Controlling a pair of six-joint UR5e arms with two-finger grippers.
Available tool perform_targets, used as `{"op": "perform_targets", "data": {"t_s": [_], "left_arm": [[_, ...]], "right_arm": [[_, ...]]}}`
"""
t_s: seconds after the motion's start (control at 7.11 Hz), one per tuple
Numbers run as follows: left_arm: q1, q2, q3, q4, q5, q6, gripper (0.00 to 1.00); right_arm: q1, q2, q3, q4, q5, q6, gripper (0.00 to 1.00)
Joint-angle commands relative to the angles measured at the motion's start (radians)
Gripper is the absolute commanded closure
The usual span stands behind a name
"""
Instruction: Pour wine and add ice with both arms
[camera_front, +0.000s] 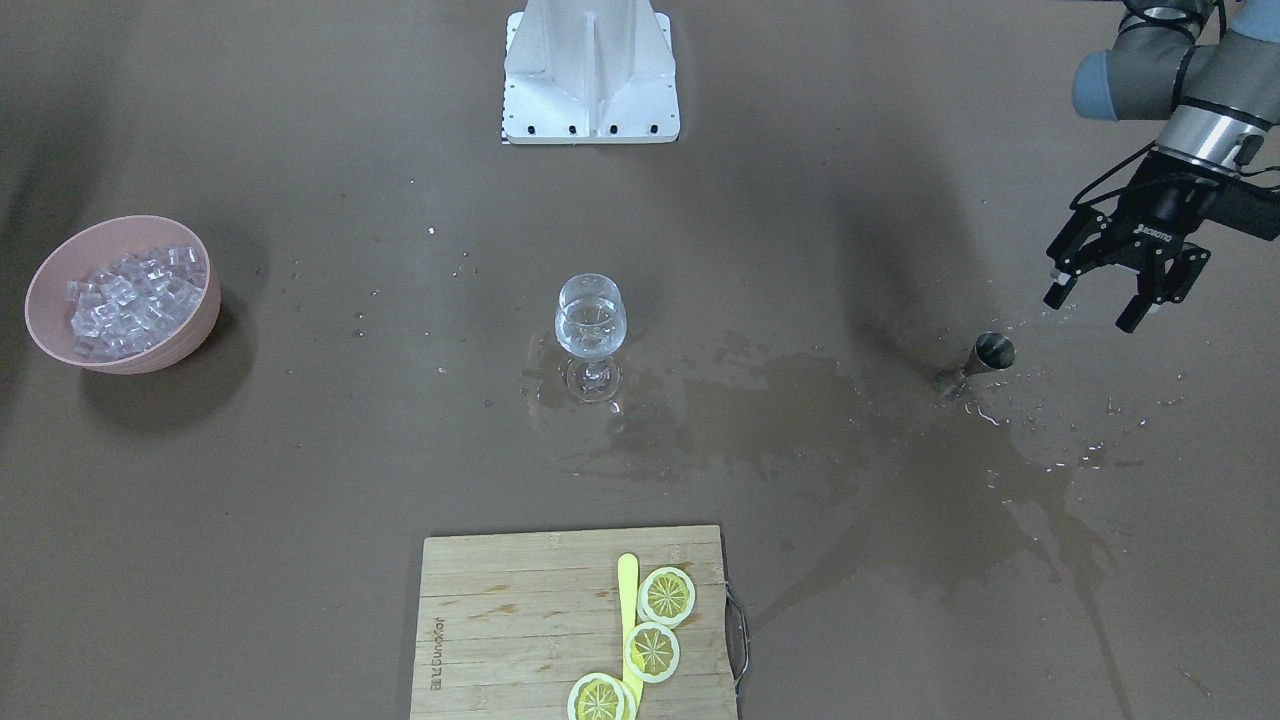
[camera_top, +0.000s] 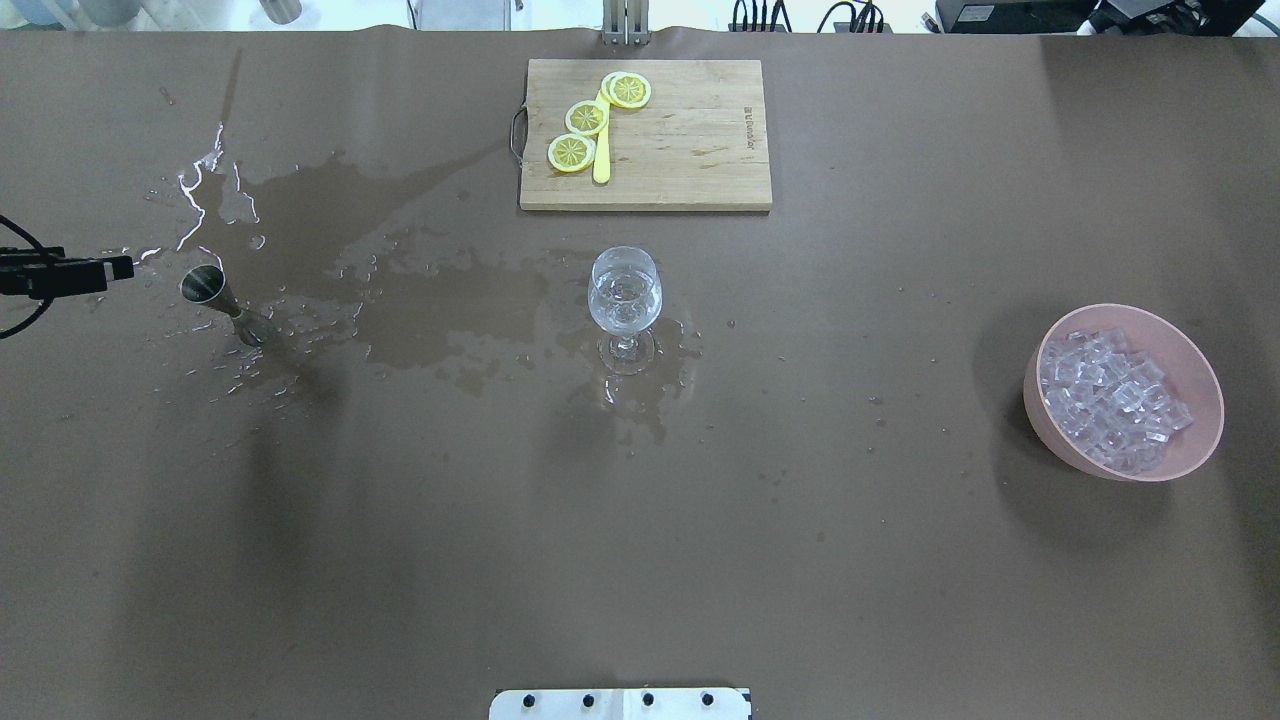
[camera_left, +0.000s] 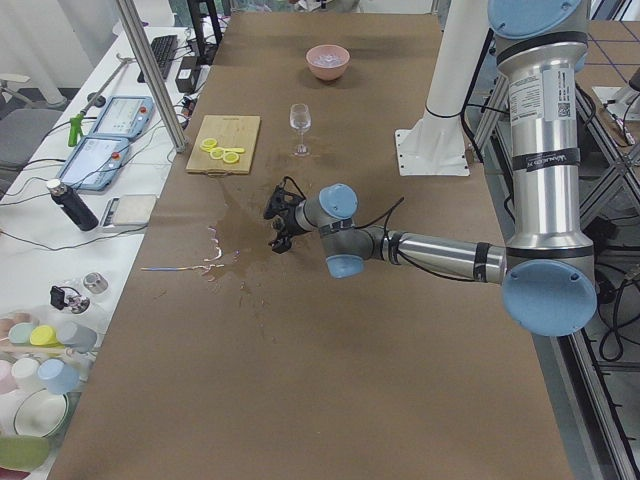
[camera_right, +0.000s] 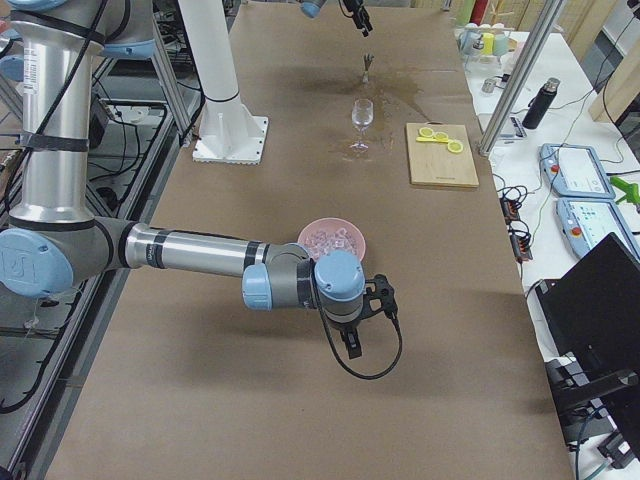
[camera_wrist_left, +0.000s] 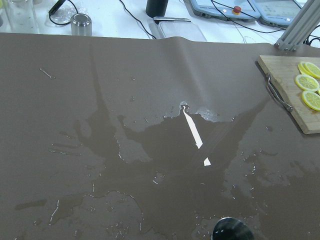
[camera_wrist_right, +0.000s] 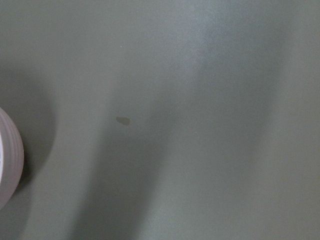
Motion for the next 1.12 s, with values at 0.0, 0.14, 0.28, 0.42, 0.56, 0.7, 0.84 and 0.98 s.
{"op": "perform_targets", "data": {"t_s": [0.0, 0.14, 0.28, 0.42, 0.56, 0.7, 0.84, 0.98], "left_arm": [[0.081, 0.026, 0.0, -0.08, 0.096, 0.002, 0.02], [0.126, 0.031, -0.001, -0.088, 0.152, -0.007, 0.02], [0.173, 0.029, -0.001, -0.09, 0.237, -0.007, 0.02], [0.226, 0.031, 0.0, -0.088, 0.343, -0.006, 0.02], [0.308, 0.031, -0.001, -0.088, 0.468, -0.009, 0.02], [0.339, 0.028, 0.005, -0.09, 0.52, -0.015, 0.02], [0.34, 0.022, 0.018, -0.081, 0.528, -0.108, 0.02], [0.368, 0.004, 0.037, -0.076, 0.595, -0.136, 0.02]], "right_arm": [[0.0, -0.002, -0.005, -0.001, 0.0, 0.0, 0.0], [-0.001, -0.002, -0.005, -0.002, 0.0, 0.0, 0.0], [-0.001, -0.002, -0.005, -0.001, 0.003, 0.0, 0.0], [0.0, -0.002, -0.005, -0.001, 0.006, 0.0, 0.0], [0.0, -0.002, -0.005, -0.001, 0.006, 0.002, 0.0], [0.0, -0.002, -0.005, -0.001, 0.003, 0.002, 0.0], [0.0, -0.002, -0.005, -0.001, 0.003, 0.002, 0.0], [-0.001, -0.002, -0.005, -0.001, 0.003, 0.002, 0.0]]}}
